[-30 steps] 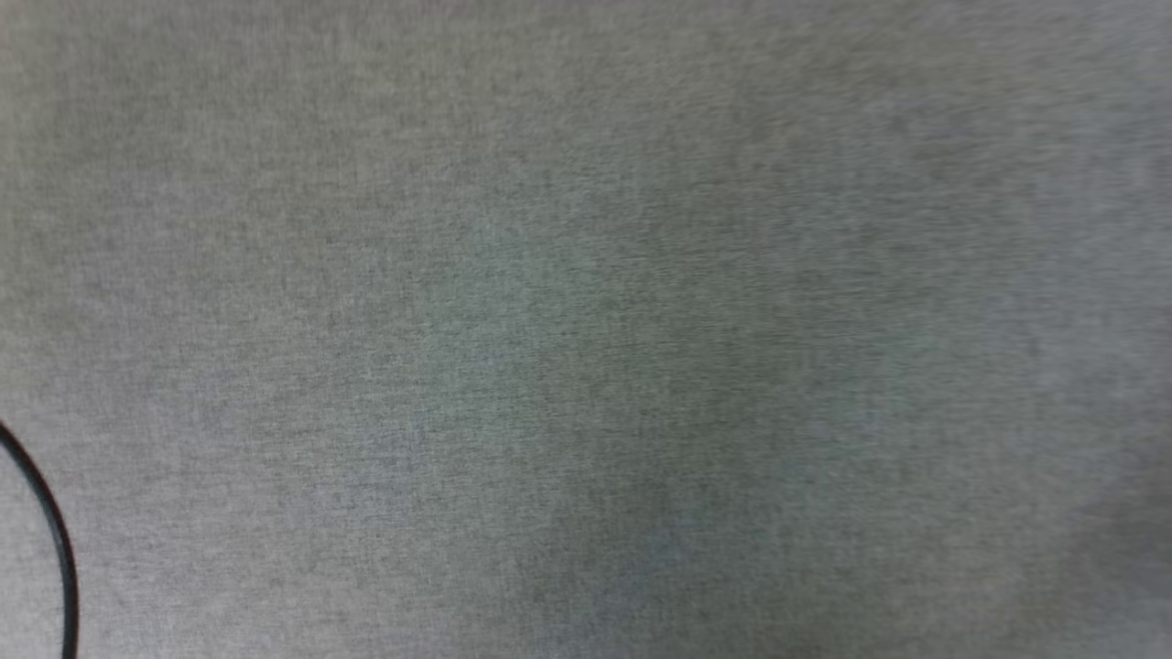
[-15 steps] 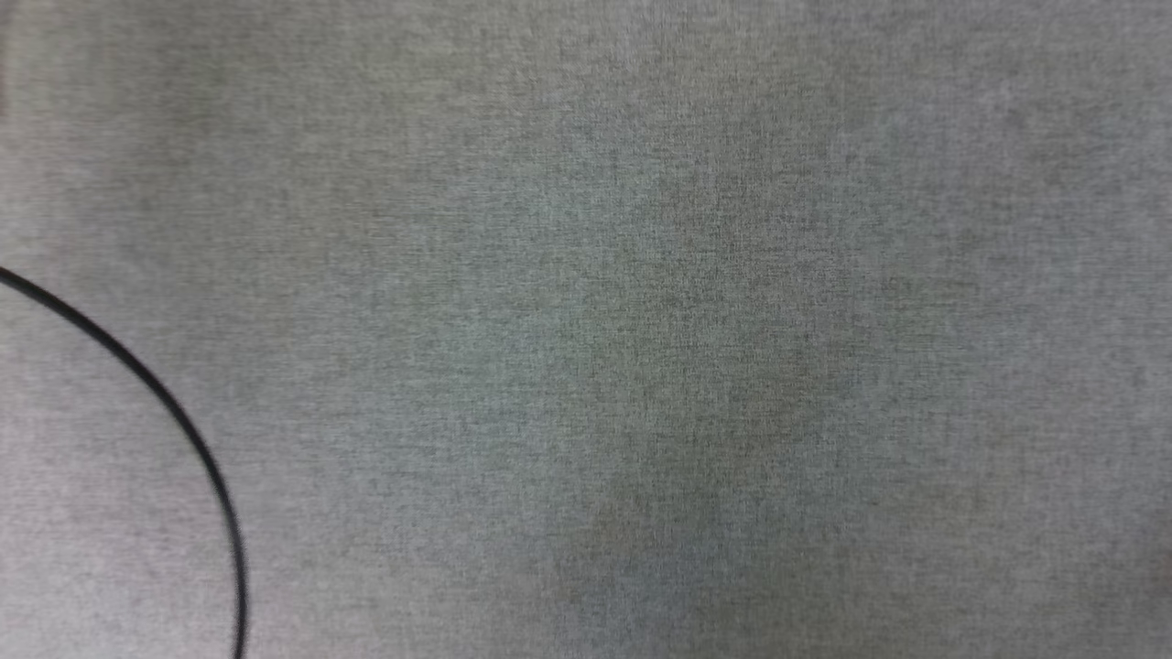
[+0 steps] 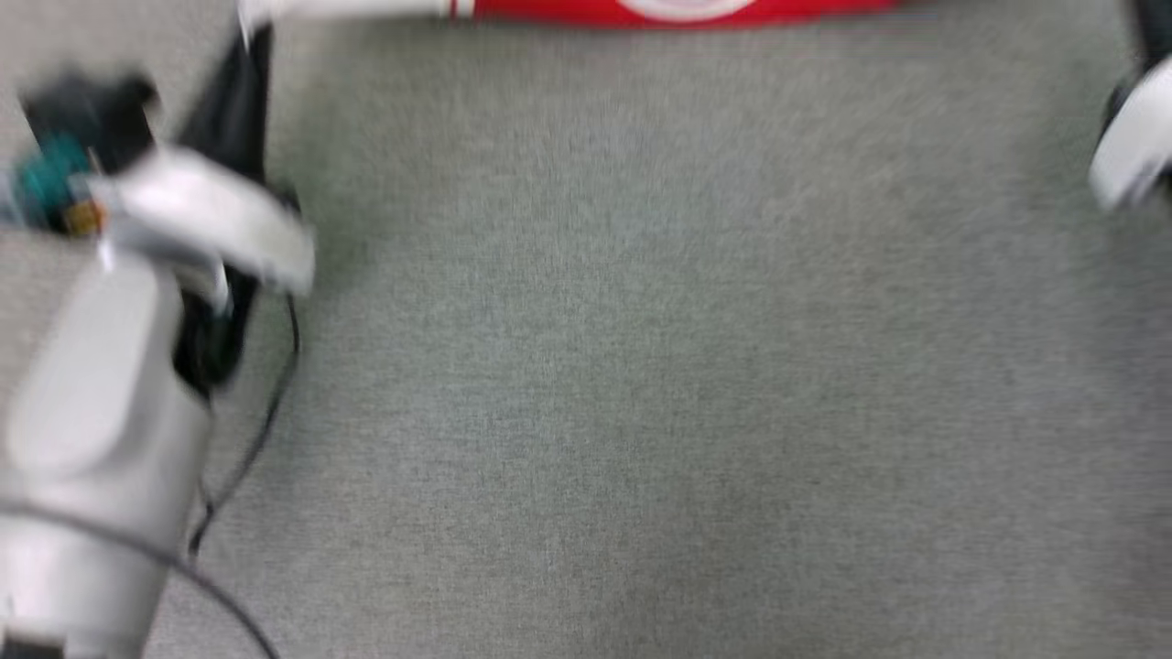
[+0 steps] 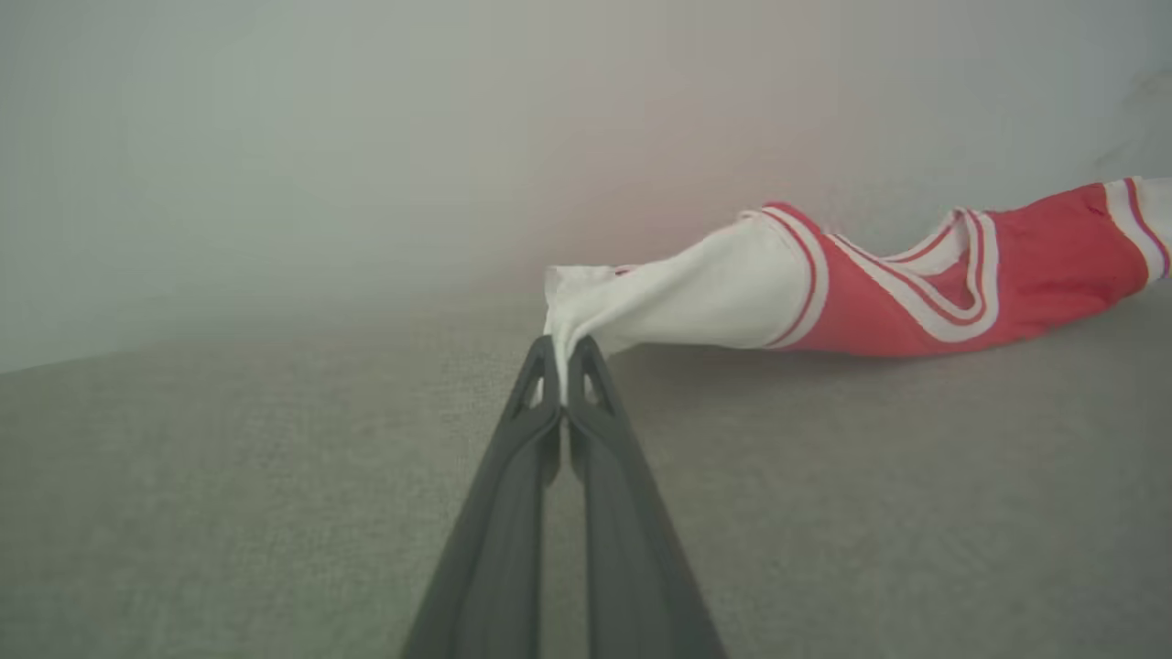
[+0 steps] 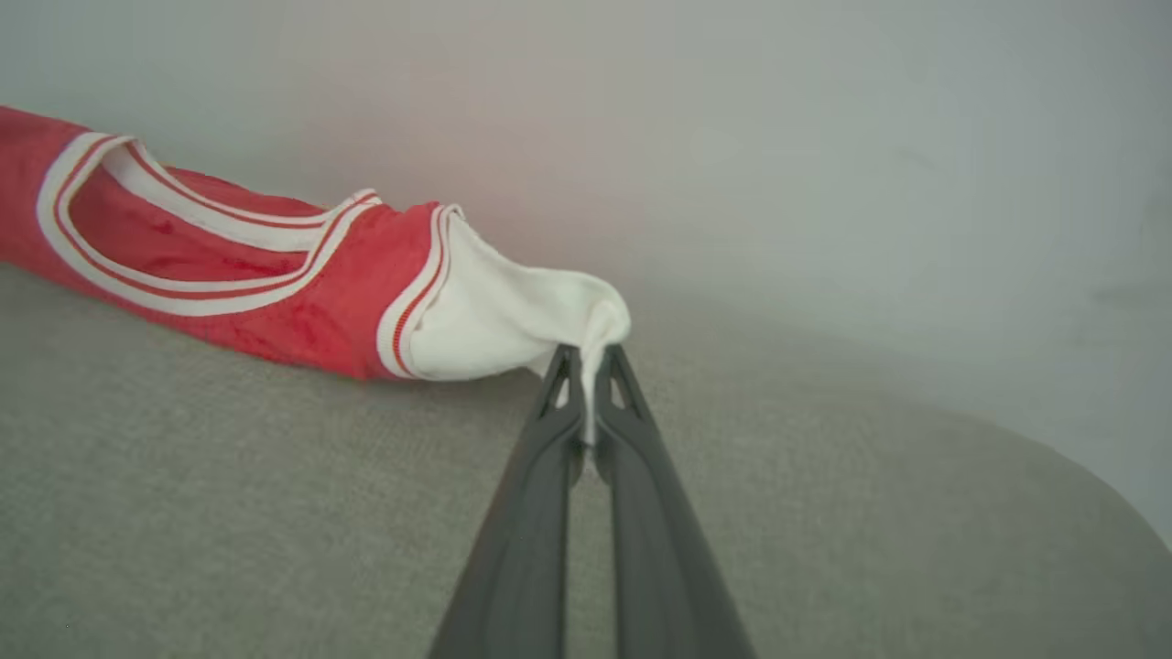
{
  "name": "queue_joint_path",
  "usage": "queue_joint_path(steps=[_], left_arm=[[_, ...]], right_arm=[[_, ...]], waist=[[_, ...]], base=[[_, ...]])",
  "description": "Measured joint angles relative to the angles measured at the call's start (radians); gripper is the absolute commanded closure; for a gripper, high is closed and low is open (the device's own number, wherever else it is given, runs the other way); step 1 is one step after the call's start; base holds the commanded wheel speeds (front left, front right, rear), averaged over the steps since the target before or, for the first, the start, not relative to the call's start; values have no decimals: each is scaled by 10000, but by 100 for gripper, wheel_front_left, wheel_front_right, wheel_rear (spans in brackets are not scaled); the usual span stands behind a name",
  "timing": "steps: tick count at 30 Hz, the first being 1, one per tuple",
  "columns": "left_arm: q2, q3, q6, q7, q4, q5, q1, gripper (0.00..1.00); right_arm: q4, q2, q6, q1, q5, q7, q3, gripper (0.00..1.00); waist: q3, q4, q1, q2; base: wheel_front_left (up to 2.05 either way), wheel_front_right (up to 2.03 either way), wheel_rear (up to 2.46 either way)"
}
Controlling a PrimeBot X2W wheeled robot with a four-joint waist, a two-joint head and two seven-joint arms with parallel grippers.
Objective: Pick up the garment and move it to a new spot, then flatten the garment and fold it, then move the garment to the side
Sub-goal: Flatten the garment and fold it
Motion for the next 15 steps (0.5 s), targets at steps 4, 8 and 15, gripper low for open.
queue_joint_path(steps=[4, 8, 15], left_arm=[[322, -75, 123, 84, -614, -167, 1936, 100], [619, -113, 380, 472, -1371, -435, 3515, 100], [1229, -33, 988, 1064, -2917, -882, 5959, 100]], right_arm=[[-612, -374, 2, 1798, 600, 82, 353, 100], [-1160, -688, 2, 3313, 1379, 82, 196, 100], [-2247, -1453, 6, 5444, 2322, 508, 629, 100]], waist=[[-877, -108, -1, 0], [-1656, -230, -2, 0], [-2722, -465, -2, 0]], base=[[0, 0, 0], [0, 0, 0], [0, 0, 0]])
